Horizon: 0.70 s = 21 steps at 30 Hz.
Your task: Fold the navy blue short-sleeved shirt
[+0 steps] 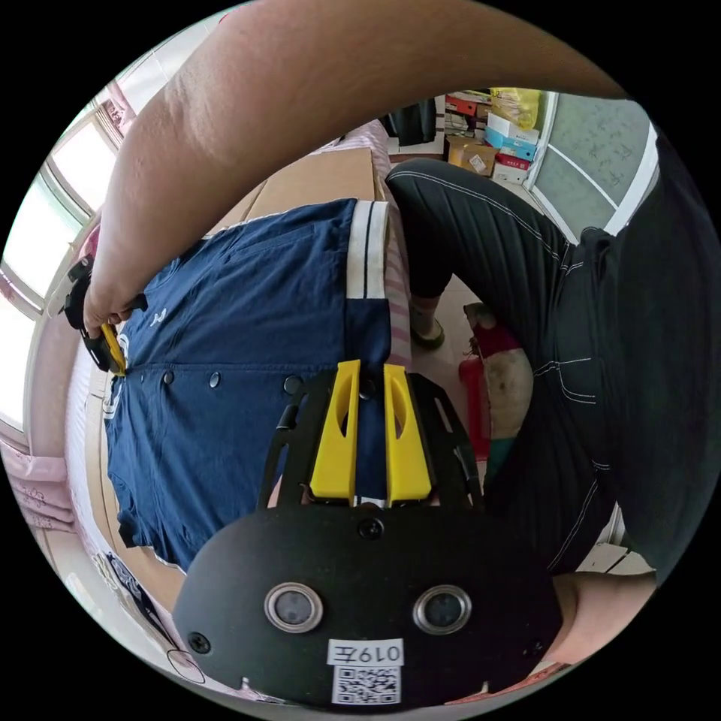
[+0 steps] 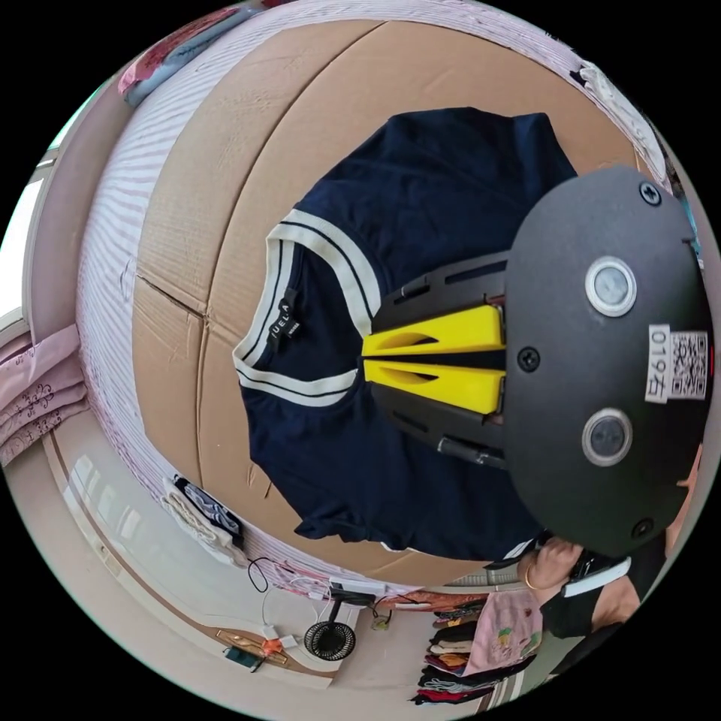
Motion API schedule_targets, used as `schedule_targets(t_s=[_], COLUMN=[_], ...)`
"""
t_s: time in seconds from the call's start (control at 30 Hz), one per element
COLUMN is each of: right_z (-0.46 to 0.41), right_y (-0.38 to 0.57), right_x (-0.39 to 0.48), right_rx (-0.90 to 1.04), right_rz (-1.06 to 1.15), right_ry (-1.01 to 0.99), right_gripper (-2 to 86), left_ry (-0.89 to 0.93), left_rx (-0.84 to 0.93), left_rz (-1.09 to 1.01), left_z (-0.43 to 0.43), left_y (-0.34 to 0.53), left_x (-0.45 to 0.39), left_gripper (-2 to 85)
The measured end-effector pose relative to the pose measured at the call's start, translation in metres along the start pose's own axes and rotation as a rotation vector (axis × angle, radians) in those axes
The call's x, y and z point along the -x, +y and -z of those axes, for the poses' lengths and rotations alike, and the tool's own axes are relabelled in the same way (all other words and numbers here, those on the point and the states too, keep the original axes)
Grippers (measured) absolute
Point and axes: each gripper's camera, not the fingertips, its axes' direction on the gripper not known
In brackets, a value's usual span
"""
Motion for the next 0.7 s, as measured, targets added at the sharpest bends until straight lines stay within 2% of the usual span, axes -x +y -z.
schedule_targets(t_s=[0.17, 0.27, 0.33, 0.43, 0.5, 0.57, 0.63, 0.7], right_z=[-0.015, -0.006, 0.003, -0.002, -0.025, -0.066, -0.095, -0.124], right_y=[0.058, 0.132, 0.197, 0.325, 0.396, 0.476, 0.523, 0.557], right_x=[-0.016, -0.005, 0.012, 0.049, 0.069, 0.093, 0.107, 0.121], right_rx=[-0.093, -0.189, -0.273, -0.416, -0.456, -0.492, -0.533, -0.523], right_rz=[-0.003, 0.092, 0.206, 0.430, 0.510, 0.590, 0.634, 0.755], right_ry=[-0.037, -0.039, -0.070, -0.071, -0.001, 0.122, 0.194, 0.272], right_gripper=[-0.8, -0.6, 0.0, 3.1, 5.1, 6.7, 5.6, 3.4], left_ry=[0.069, 0.129, 0.092, 0.013, 0.003, 0.005, -0.037, -0.118], left_rx=[-0.081, -0.253, -0.356, -0.483, -0.582, -0.654, -0.636, -0.497], left_rz=[0.014, 0.088, 0.206, 0.505, 0.733, 0.855, 0.927, 0.947], left_z=[0.009, 0.036, 0.050, 0.061, 0.064, 0.065, 0.063, 0.057], left_y=[0.015, 0.041, 0.064, 0.106, 0.137, 0.152, 0.154, 0.136], left_x=[0.036, 0.073, 0.100, 0.154, 0.191, 0.214, 0.234, 0.266], left_gripper=[2.0, 1.7, 1.6, 1.7, 2.2, 2.9, 4.1, 6.3])
